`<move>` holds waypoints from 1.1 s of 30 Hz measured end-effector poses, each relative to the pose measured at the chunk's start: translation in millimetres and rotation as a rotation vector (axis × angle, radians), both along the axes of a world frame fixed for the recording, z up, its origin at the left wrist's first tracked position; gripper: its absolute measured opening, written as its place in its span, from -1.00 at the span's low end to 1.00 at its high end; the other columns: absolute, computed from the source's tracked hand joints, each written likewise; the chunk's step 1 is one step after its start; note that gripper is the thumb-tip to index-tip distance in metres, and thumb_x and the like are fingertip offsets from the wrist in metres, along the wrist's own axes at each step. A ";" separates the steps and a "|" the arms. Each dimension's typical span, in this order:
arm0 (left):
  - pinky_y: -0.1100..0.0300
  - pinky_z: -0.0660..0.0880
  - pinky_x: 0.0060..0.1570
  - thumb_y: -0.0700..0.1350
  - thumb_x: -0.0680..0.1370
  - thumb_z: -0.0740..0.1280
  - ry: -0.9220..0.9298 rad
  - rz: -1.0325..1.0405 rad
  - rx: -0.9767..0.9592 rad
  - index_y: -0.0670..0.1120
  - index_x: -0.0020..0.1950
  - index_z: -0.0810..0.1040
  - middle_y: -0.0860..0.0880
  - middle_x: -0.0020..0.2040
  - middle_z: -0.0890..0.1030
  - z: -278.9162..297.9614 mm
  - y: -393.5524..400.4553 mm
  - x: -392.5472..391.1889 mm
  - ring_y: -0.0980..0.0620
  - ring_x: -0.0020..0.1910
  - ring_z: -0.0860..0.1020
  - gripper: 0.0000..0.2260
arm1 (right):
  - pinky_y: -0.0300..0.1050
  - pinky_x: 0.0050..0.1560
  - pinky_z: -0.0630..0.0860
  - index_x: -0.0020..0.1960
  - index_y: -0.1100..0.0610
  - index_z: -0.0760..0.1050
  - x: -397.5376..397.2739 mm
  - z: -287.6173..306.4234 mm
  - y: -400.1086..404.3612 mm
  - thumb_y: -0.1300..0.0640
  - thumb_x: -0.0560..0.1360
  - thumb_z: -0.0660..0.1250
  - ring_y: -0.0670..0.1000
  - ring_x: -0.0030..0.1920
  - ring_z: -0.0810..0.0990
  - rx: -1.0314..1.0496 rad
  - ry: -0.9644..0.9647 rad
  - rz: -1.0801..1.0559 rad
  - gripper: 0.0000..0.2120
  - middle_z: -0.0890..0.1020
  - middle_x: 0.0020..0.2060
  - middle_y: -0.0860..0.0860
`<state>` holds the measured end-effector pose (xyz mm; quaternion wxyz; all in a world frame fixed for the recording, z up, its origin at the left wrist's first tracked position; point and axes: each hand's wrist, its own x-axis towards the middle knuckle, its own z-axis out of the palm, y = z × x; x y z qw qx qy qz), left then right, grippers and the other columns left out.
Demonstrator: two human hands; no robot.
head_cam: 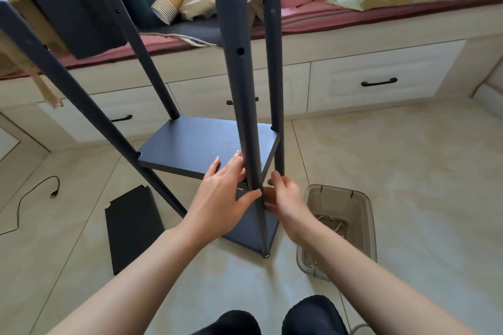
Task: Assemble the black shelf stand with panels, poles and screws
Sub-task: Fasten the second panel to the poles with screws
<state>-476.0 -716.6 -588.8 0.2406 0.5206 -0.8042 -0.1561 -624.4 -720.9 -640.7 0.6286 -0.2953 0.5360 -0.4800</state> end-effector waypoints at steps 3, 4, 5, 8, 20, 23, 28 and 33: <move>0.29 -0.15 0.51 -0.06 0.58 0.41 0.007 0.002 0.004 -0.02 0.48 0.35 0.10 0.26 0.63 -0.2 -1.7 -1.6 0.21 0.48 0.35 -0.51 | -0.04 0.04 0.55 0.09 0.05 0.43 15.5 -2.5 -2.5 -0.12 0.68 0.03 -0.05 -0.10 0.67 -0.019 0.091 -0.035 -0.70 0.70 -0.18 0.01; 0.29 -0.15 0.51 -0.06 0.58 0.41 0.005 0.003 0.003 -0.01 0.47 0.35 0.10 0.25 0.63 0.1 -2.0 -2.1 0.20 0.49 0.34 -0.51 | -0.06 0.03 0.56 0.10 0.06 0.44 18.7 -1.9 -3.1 -0.12 0.68 0.04 -0.08 -0.11 0.67 -0.045 0.092 -0.055 -0.69 0.69 -0.17 0.00; 0.28 -0.15 0.51 -0.07 0.58 0.41 0.007 0.007 0.001 -0.01 0.46 0.36 0.11 0.24 0.64 0.4 -2.7 -2.1 0.19 0.49 0.35 -0.52 | -0.07 0.04 0.58 0.10 0.08 0.45 21.3 -1.4 -3.7 -0.11 0.68 0.06 -0.08 -0.09 0.67 -0.076 0.089 -0.064 -0.69 0.69 -0.12 0.02; 0.29 -0.13 0.51 -0.08 0.58 0.42 0.032 0.022 0.008 -0.01 0.44 0.37 0.14 0.23 0.64 5.3 -6.5 1.0 0.20 0.46 0.38 -0.54 | 0.01 0.14 0.59 0.10 0.09 0.48 27.1 3.6 -5.5 -0.10 0.67 0.10 -0.01 0.05 0.66 -0.156 0.064 -0.044 -0.69 0.66 0.00 0.09; -0.07 0.46 0.35 -0.15 0.54 0.47 0.305 0.126 0.072 0.08 0.22 0.44 0.40 0.01 0.57 58.1 -16.5 35.1 0.21 0.20 0.59 -0.67 | -0.14 -0.28 0.58 0.11 0.30 0.35 53.3 66.7 -29.0 0.08 0.70 0.06 -0.07 -0.37 0.60 -0.326 0.130 0.116 -0.73 0.58 -0.28 0.11; 0.27 0.52 0.18 -0.18 0.55 0.46 0.421 0.176 0.087 0.07 0.22 0.46 0.26 0.09 0.62 69.4 -12.7 50.7 0.28 0.16 0.59 -0.68 | -0.02 -0.15 0.58 0.14 0.24 0.36 63.8 80.1 -34.4 0.00 0.70 0.04 -0.02 -0.32 0.63 -0.334 0.174 0.191 -0.70 0.63 -0.35 0.06; 0.53 0.46 -0.08 -0.22 0.55 0.44 0.569 0.231 0.075 0.03 0.22 0.44 0.20 0.06 0.62 82.0 -2.9 76.4 0.39 0.05 0.59 -0.68 | 0.13 0.07 0.60 0.10 0.16 0.34 87.8 99.3 -37.9 -0.06 0.69 0.03 0.03 -0.23 0.68 -0.381 0.260 0.291 -0.71 0.68 -0.35 0.09; 0.53 0.47 -0.14 -0.23 0.56 0.43 0.735 0.273 0.090 0.09 0.13 0.44 0.20 -0.02 0.62 89.3 11.5 104.2 0.44 -0.05 0.59 -0.71 | 0.13 0.12 0.57 0.11 0.18 0.34 113.5 114.6 -37.3 -0.04 0.70 0.02 0.06 -0.18 0.70 -0.407 0.315 0.377 -0.71 0.71 -0.31 0.08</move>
